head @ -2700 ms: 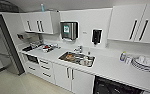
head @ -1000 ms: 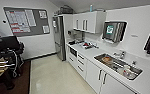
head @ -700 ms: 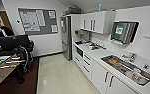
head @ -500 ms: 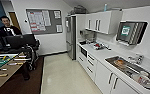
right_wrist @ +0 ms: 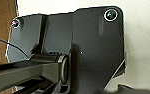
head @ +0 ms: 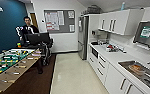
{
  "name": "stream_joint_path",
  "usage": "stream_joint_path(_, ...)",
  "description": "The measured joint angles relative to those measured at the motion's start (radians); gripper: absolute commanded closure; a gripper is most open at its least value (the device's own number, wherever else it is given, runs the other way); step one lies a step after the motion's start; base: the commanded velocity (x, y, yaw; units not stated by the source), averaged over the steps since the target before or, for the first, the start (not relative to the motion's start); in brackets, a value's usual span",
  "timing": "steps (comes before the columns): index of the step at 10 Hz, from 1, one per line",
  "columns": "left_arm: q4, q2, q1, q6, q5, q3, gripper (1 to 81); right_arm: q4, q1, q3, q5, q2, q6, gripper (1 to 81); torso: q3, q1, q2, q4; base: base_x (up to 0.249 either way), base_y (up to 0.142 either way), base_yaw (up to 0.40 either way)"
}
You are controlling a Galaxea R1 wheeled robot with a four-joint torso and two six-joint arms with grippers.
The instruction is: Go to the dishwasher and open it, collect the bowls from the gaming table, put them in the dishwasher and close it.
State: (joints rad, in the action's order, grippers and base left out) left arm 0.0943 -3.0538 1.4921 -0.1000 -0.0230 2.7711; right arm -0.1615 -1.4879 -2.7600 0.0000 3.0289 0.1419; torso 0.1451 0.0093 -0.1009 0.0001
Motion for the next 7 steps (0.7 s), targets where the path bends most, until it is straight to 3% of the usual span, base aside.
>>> stream_joint_path(7,0.008,-0.004,-0.004,0.015,0.000,0.001,1.0,-0.001,-0.004,0.000,0.000,0.015,-0.003,1.0,0.000,0.000,0.000,0.000,0.000,0.000,0.358)
